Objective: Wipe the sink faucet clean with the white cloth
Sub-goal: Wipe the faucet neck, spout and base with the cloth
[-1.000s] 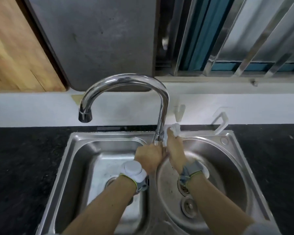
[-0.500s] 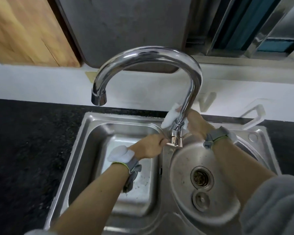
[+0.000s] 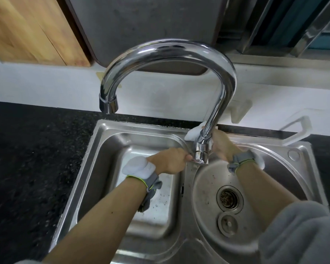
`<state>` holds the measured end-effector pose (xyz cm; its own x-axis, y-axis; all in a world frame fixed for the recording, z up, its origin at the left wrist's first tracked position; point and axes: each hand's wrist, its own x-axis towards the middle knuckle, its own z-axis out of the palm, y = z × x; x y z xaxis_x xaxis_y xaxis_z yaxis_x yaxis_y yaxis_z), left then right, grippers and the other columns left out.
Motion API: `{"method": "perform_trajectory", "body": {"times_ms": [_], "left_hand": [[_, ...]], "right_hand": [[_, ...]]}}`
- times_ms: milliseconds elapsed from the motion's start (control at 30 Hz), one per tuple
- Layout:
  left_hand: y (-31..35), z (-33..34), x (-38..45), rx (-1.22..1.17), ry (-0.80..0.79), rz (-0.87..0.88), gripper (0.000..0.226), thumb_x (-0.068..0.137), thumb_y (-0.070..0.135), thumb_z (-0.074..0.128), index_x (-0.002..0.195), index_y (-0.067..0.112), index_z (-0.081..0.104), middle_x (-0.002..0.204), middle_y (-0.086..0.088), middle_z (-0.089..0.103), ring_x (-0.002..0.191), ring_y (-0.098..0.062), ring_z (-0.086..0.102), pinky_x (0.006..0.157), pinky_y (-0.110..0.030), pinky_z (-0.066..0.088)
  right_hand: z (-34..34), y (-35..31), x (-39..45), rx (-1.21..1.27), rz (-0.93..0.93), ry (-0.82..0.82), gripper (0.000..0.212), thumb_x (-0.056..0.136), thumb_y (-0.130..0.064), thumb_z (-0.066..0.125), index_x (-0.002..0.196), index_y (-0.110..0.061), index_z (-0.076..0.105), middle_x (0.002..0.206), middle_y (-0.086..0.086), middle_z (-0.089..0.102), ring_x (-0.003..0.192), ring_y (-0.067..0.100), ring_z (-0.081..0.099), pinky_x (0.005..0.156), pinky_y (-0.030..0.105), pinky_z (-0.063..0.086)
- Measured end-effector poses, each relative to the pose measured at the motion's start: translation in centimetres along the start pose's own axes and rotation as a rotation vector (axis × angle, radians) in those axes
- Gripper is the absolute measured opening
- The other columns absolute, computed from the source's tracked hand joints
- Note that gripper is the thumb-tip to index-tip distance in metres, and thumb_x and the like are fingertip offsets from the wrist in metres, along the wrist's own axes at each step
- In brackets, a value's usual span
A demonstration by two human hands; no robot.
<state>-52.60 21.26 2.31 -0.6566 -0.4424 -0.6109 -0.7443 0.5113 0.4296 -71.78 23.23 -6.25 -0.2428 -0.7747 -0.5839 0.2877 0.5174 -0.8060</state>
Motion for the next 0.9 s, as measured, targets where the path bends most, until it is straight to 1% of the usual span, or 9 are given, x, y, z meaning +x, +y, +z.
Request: {"method": "perform_trajectory", "body": {"times_ms": [67,133,233,300,400,467,600,733,900], "left_hand": [[0.0,-0.4,-0.2,-0.028,-0.025,0.018,0.043,0.106,0.031,0.028,0.115,0.002,0.058,0.123,-0.021,0.059,0.114,-0.037,0.055,0.089,-0.034,0.041],[0.0,-0.5,-0.4,-0.069,-0.031,0.031,0.043,0.106,0.032,0.028,0.114,0.003,0.059,0.122,-0.021,0.06,0.113,-0.036,0.055,0.086,-0.031,0.039],[-0.1,-0.6,-0.5,-0.121,-0.034,0.037,0.042,0.106,0.03,0.03,0.113,0.001,0.058,0.121,-0.024,0.061,0.113,-0.036,0.056,0.072,-0.021,0.031],[0.0,-0.7,-0.6,-0.147,-0.041,0.035,0.042,0.107,0.029,0.03,0.11,-0.002,0.057,0.12,-0.027,0.06,0.112,-0.038,0.057,0.065,-0.02,0.03],[0.1,-0.6,-0.6,-0.163,-0.031,0.034,0.044,0.107,0.028,0.03,0.107,-0.007,0.055,0.12,-0.031,0.059,0.111,-0.039,0.058,0.072,-0.028,0.038],[0.2,-0.4,-0.7,-0.178,-0.02,0.037,0.044,0.107,0.027,0.03,0.109,-0.008,0.056,0.12,-0.033,0.058,0.11,-0.04,0.058,0.079,-0.031,0.038],[0.0,-0.2,-0.7,-0.199,-0.014,0.045,0.044,0.107,0.026,0.03,0.106,-0.009,0.057,0.114,-0.035,0.061,0.105,-0.042,0.059,0.071,-0.03,0.036],[-0.2,0.1,-0.3,-0.173,0.0,0.052,0.044,0.106,0.029,0.03,0.105,-0.005,0.058,0.108,-0.03,0.064,0.101,-0.04,0.06,0.066,-0.024,0.031],[-0.7,0.3,0.2,-0.149,0.0,0.053,0.045,0.106,0.033,0.029,0.106,-0.002,0.058,0.109,-0.026,0.064,0.103,-0.038,0.059,0.077,-0.03,0.038]], "right_hand": [[0.6,0.5,-1.5,0.051,-0.028,0.119,0.031,0.086,-0.036,0.054,0.084,-0.011,0.071,0.083,0.011,0.069,0.084,0.029,0.062,0.084,0.042,0.048],[1.2,1.1,-2.7,0.114,-0.066,0.192,0.037,0.078,-0.043,0.056,0.091,-0.009,0.067,0.086,0.015,0.068,0.08,0.028,0.062,0.08,0.042,0.051],[2.5,2.2,-4.0,0.201,0.006,0.398,0.033,0.085,-0.045,0.056,0.094,-0.014,0.06,0.083,0.011,0.06,0.083,0.026,0.059,0.091,0.046,0.047],[3.5,2.8,-4.9,0.215,0.014,0.538,0.031,0.09,-0.045,0.054,0.104,-0.017,0.053,0.088,0.004,0.058,0.089,0.025,0.059,0.088,0.042,0.048],[4.8,3.5,-6.8,0.145,-0.019,0.655,0.038,0.095,-0.049,0.049,0.112,-0.016,0.058,0.089,0.0,0.064,0.083,0.021,0.061,0.078,0.033,0.042],[5.5,3.7,-8.1,0.101,-0.043,0.669,0.044,0.095,-0.053,0.046,0.106,-0.015,0.066,0.086,0.0,0.069,0.082,0.022,0.063,0.078,0.037,0.045],[6.4,3.3,-8.7,0.053,-0.112,0.677,0.05,0.095,-0.058,0.043,0.101,-0.016,0.067,0.085,0.001,0.068,0.081,0.021,0.062,0.081,0.04,0.047],[5.6,1.7,-7.9,0.135,-0.22,0.633,0.037,0.091,-0.052,0.053,0.072,-0.021,0.058,0.058,-0.011,0.057,0.057,0.005,0.053,0.058,0.024,0.046],[2.2,-2.3,-5.5,0.14,-0.178,0.247,0.031,0.07,-0.049,0.062,0.068,-0.02,0.071,0.061,0.003,0.064,0.056,0.021,0.057,0.058,0.03,0.047]]}}
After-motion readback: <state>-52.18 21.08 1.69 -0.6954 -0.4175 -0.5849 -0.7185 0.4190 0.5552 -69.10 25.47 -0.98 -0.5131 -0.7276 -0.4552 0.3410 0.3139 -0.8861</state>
